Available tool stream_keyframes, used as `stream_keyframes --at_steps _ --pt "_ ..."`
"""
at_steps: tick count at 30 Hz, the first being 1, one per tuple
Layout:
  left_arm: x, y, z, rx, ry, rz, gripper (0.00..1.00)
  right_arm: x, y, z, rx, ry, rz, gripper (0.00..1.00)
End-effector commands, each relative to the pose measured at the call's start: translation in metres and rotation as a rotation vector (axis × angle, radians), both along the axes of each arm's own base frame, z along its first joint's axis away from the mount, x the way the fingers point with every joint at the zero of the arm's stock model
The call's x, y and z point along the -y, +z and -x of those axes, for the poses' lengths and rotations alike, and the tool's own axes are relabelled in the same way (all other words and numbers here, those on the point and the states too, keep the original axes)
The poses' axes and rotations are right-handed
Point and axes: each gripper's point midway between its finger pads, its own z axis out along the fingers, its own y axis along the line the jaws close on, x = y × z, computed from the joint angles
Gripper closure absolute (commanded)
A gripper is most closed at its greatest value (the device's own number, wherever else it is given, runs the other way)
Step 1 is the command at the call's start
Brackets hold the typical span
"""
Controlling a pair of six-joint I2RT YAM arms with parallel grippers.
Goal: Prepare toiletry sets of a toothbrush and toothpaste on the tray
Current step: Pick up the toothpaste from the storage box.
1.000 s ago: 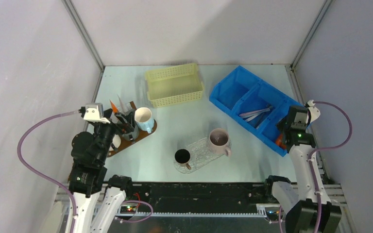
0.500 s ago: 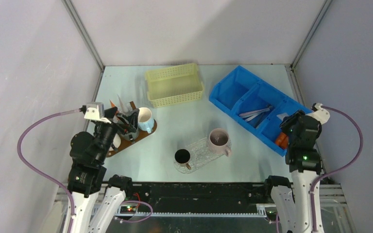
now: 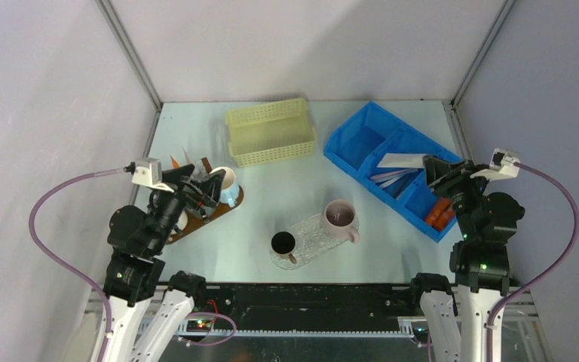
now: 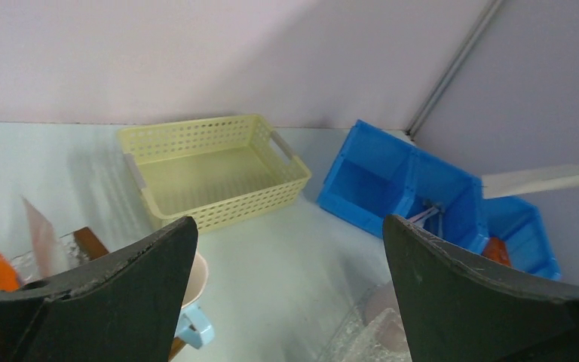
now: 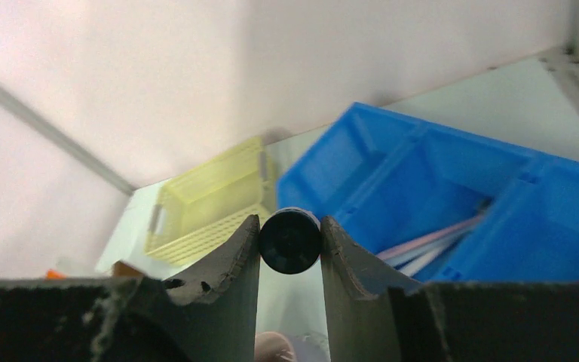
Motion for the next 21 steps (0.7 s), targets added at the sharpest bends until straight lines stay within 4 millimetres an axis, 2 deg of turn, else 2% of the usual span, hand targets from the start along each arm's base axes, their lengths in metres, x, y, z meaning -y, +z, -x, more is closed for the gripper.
stream_keyframes --at_steps 1,6,10,15,18,19,20,21 --pt "0.019 0.027 0.01 0.058 -0.102 0.103 0.0 -0.04 0.053 0.009 0.162 0.223 -0.05 1.0" --pt "0.039 0.028 0.008 0.017 -0.193 0.234 0.0 -0.062 0.068 0.009 0.2 0.337 -0.114 1.0" --pt "0.061 0.027 -0.006 -0.055 -0.275 0.351 0.0 -0.079 0.082 0.007 0.244 0.424 -0.163 1.0" --pt "0.087 0.041 -0.023 -0.124 -0.358 0.472 0.0 -0.102 0.096 0.006 0.298 0.545 -0.258 1.0" --pt "0.107 0.044 -0.036 -0.146 -0.404 0.519 0.0 -0.106 0.101 0.002 0.344 0.55 -0.288 1.0" --pt "0.111 0.055 -0.037 -0.129 -0.428 0.557 0.0 -0.11 0.103 0.003 0.345 0.569 -0.311 1.0" --pt "0.121 0.052 -0.041 -0.151 -0.451 0.568 0.0 -0.112 0.106 0.001 0.358 0.581 -0.32 1.0" --pt "0.125 0.062 -0.041 -0.131 -0.476 0.596 0.0 -0.116 0.107 0.003 0.356 0.603 -0.341 1.0"
